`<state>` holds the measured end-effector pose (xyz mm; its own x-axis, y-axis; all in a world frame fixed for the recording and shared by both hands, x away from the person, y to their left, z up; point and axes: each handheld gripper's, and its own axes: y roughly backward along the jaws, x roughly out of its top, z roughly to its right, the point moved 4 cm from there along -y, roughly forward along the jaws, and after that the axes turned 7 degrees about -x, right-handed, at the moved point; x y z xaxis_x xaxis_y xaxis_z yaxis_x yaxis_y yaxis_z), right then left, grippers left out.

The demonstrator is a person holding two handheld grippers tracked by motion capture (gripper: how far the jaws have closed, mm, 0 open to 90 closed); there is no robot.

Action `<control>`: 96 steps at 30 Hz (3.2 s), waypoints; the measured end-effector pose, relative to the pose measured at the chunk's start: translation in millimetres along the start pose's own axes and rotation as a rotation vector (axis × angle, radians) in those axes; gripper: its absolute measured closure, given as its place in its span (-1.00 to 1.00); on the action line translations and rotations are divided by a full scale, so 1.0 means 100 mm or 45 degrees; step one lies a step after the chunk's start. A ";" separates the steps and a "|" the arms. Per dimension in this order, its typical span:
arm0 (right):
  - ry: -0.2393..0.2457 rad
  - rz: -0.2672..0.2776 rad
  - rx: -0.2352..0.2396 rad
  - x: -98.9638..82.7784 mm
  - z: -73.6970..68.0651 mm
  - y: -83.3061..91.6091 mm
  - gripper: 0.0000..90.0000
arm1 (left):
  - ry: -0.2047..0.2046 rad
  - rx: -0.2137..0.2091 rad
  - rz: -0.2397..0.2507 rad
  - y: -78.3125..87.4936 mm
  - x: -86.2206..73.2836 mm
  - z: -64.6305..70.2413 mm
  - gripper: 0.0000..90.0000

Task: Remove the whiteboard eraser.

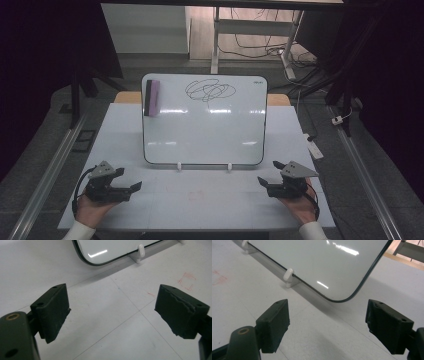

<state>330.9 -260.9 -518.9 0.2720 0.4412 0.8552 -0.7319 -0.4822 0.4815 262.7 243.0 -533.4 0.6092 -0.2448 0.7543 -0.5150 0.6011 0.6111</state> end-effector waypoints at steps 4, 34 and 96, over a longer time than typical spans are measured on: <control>-0.004 0.008 0.000 0.01 0.00 0.01 -0.58 | -0.005 0.010 -0.002 0.01 -0.01 0.01 -0.71; -0.009 0.027 0.010 0.07 -0.07 0.00 -0.53 | -0.054 -0.008 0.049 0.16 0.84 0.26 -0.66; 0.014 -0.013 -0.014 0.02 -0.11 -0.05 -0.52 | -0.070 0.225 0.204 0.05 2.19 -0.06 0.36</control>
<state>328.4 -249.2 -522.2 0.2726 0.4542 0.8482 -0.7362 -0.4691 0.4878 397.3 196.9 -366.2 0.4801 -0.2014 0.8538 -0.7027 0.4943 0.5118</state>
